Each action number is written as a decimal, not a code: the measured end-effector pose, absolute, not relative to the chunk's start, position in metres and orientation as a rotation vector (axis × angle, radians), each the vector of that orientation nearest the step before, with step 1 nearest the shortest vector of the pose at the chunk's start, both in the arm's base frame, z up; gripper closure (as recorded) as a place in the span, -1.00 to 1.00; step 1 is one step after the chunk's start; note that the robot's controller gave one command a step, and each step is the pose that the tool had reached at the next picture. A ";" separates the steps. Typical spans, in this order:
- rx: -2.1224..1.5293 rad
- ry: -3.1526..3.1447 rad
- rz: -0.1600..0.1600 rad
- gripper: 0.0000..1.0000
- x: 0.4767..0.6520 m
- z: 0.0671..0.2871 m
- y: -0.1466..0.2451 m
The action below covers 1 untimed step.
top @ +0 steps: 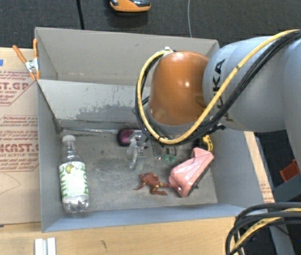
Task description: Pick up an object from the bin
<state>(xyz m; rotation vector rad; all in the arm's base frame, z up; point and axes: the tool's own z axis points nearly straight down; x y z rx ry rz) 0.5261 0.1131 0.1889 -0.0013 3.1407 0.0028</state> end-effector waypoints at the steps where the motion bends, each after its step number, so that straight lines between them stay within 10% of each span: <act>1: -0.001 3.141 0.003 -1.00 0.526 0.189 0.113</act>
Offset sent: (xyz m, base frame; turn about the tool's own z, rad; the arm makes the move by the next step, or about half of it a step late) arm 0.0000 0.0000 0.0000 0.0000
